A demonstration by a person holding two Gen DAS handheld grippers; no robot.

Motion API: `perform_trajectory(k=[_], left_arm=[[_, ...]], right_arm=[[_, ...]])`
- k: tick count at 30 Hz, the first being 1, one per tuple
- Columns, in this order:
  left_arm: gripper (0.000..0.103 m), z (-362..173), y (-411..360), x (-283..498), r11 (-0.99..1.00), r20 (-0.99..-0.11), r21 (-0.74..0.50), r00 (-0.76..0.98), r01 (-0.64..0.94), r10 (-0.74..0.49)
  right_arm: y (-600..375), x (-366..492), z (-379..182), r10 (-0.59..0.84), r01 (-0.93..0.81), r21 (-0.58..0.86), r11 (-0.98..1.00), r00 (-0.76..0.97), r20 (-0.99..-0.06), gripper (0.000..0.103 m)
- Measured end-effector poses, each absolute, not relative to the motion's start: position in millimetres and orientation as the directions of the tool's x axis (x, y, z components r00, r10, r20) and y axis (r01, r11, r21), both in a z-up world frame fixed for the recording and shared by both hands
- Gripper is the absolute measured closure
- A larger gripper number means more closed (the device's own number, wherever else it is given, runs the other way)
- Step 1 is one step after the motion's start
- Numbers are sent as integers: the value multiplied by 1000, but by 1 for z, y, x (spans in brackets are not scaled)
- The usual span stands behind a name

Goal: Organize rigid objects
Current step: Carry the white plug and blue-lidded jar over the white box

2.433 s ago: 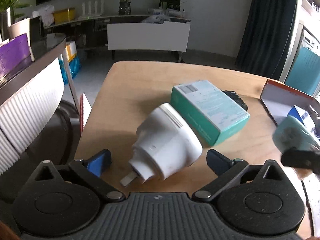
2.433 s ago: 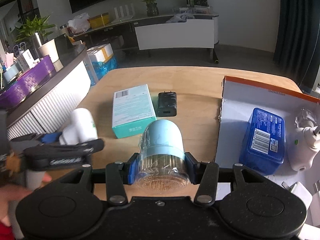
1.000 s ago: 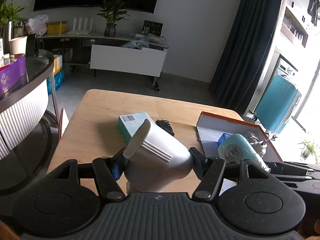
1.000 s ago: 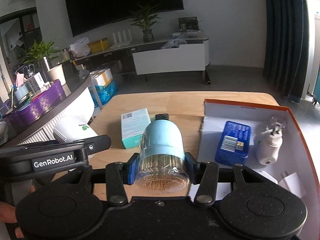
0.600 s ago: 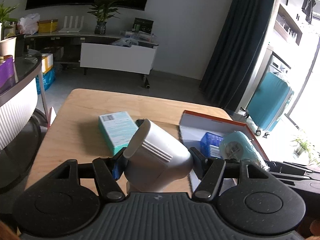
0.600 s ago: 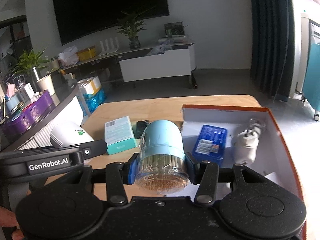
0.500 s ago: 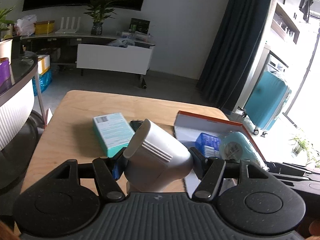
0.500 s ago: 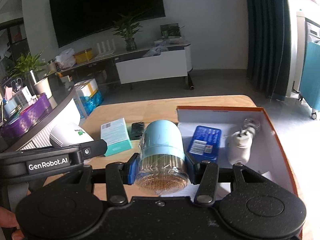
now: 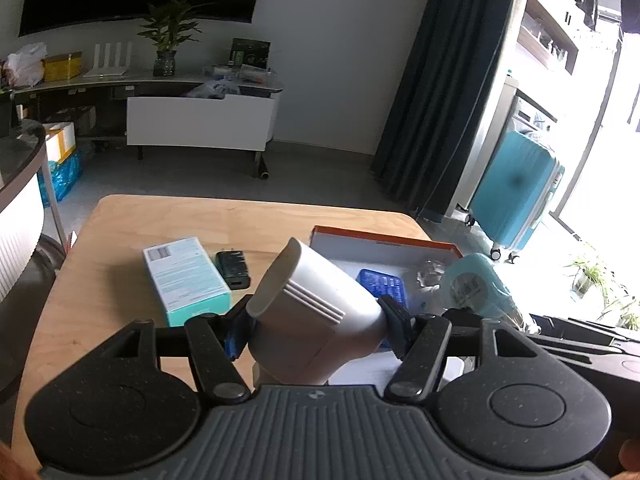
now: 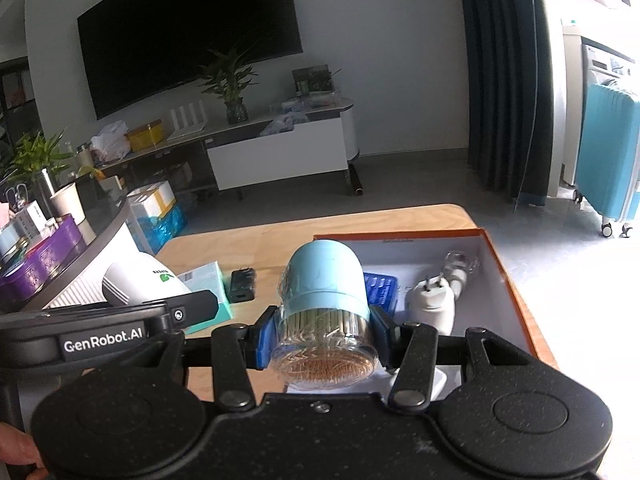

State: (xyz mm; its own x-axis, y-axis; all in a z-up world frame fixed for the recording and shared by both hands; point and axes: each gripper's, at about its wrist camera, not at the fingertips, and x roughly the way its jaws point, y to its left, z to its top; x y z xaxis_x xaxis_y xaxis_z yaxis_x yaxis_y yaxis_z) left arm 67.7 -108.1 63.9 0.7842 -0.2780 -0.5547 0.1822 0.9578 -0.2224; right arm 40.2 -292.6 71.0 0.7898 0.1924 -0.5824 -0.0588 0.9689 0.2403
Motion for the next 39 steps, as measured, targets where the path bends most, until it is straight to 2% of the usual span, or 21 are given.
perform_trajectory(k=[39], left_arm=[[37,67,-170,88,928,-558,-211,742,306,-372]], right_arm=[[-364,42,76,48,104,235,966,825,-563,45]])
